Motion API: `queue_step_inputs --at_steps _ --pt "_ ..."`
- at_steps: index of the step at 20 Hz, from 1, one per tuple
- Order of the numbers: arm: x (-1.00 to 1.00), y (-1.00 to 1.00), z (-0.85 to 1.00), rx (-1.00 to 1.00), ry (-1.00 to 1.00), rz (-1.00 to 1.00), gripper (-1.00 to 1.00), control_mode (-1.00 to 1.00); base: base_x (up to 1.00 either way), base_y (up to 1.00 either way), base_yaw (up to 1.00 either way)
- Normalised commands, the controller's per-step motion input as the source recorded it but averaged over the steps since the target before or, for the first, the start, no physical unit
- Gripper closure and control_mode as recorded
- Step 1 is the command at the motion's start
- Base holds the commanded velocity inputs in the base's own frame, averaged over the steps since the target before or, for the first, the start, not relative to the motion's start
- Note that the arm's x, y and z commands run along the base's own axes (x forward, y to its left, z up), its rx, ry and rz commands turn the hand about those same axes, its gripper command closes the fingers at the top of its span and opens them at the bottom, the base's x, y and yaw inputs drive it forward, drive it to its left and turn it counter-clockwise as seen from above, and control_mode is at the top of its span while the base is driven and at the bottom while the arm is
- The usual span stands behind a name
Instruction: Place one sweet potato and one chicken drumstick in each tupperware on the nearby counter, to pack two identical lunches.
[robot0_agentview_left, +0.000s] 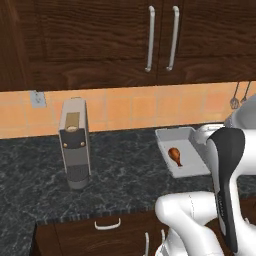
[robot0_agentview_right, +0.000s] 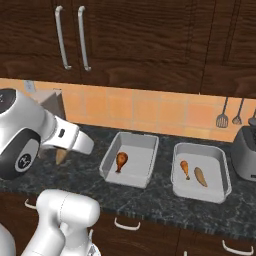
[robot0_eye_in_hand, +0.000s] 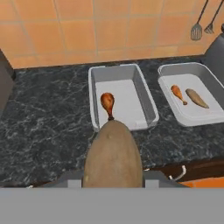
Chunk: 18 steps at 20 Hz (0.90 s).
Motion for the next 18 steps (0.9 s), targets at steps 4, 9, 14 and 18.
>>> queue_step_inputs --at_steps 4,9,14,18 --pt "0.47 -0.31 -0.73 0.00 0.04 0.11 1.00 -1.00 0.00 0.00 0.00" --pt "1.00 -0.07 -0.75 0.00 0.03 0.14 1.00 -1.00 0.00 0.00 0.00" --pt "0.91 -0.29 -0.45 0.00 0.14 0.04 1.00 -1.00 0.00 0.00 0.00" --pt "0.59 -0.40 -0.21 0.00 0.12 -0.01 1.00 -1.00 0.00 0.00 0.00"
